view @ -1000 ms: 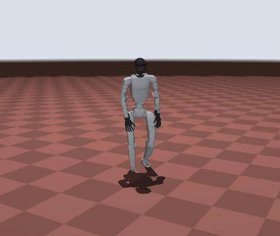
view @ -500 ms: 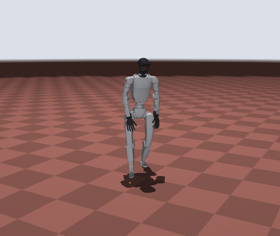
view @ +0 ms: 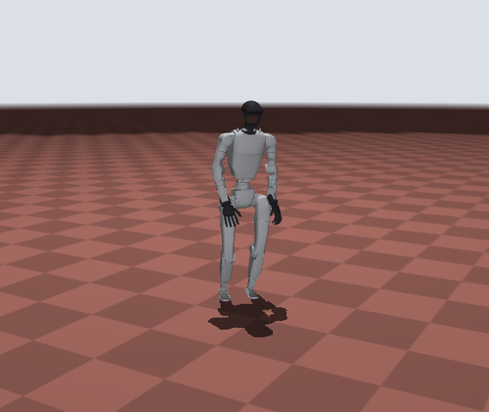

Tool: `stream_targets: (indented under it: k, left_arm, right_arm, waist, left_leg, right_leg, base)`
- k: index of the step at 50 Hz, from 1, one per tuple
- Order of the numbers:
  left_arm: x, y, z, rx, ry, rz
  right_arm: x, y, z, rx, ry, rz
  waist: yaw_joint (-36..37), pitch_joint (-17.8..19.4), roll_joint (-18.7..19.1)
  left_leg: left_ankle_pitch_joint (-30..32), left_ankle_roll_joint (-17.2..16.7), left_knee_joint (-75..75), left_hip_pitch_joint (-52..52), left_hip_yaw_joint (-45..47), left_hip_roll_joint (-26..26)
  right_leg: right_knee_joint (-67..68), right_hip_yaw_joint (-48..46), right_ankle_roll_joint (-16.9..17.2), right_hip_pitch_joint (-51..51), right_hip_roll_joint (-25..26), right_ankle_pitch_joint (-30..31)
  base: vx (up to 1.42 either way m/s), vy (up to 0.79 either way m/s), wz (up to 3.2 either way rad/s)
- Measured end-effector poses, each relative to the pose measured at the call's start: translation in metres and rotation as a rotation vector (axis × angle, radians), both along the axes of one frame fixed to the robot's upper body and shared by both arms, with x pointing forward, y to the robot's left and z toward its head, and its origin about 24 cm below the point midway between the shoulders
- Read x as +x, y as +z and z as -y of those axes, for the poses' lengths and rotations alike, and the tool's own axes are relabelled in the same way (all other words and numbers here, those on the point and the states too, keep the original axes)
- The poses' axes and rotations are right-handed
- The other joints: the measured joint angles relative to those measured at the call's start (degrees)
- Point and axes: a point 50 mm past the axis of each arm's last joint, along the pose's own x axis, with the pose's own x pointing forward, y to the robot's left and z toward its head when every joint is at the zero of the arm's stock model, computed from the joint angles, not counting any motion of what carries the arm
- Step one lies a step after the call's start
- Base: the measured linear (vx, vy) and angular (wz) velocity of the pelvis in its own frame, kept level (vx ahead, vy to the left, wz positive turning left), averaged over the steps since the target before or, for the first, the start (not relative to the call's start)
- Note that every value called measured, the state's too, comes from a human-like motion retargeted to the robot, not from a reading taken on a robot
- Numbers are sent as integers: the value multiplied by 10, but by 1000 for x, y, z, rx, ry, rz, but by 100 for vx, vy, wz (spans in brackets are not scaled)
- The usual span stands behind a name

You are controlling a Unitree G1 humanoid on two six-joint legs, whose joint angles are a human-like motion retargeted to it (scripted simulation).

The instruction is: Sport exercise

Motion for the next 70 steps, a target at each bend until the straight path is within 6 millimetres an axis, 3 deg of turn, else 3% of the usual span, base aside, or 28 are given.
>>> stream_targets:
  k: [2, 12, 27, 70]
  left_arm:
    - [6, 3, -3, 0, 18, 19]
    - [-5, -2, -7, -26, 117, 4]
    - [-20, -9, -6, -53, 150, -36]
    - [-30, -18, 2, -245, 356, -138]
  right_arm:
    - [2, 1, 1, 2, -7, -4]
    - [-17, -10, 10, 4, -75, -77]
    - [-19, -10, 15, 56, -167, -83]
    - [-56, -27, 33, 71, -331, -218]
  waist:
    - [-1, 3, 0]
    - [-13, -4, 14]
    - [-40, -19, 49]
    - [-20, -41, 47]
  left_leg:
    - [24, 0, -49, 30, -2, 2]
    - [15, -5, -18, 26, 12, 17]
    - [3, -13, -4, 35, 34, 67]
    - [16, -5, -35, 81, 29, 52]
  right_leg:
    - [-37, 10, 1, 31, 12, 10]
    - [-109, 26, -3, 77, 40, 24]
    - [-197, 22, -10, 124, 88, 70]
    - [-185, -1, -18, 161, 71, 69]
  base:
    - [-7, 0, 2]
    - [-6, -2, -4]
    - [0, 0, 0]
    - [0, 0, 0]
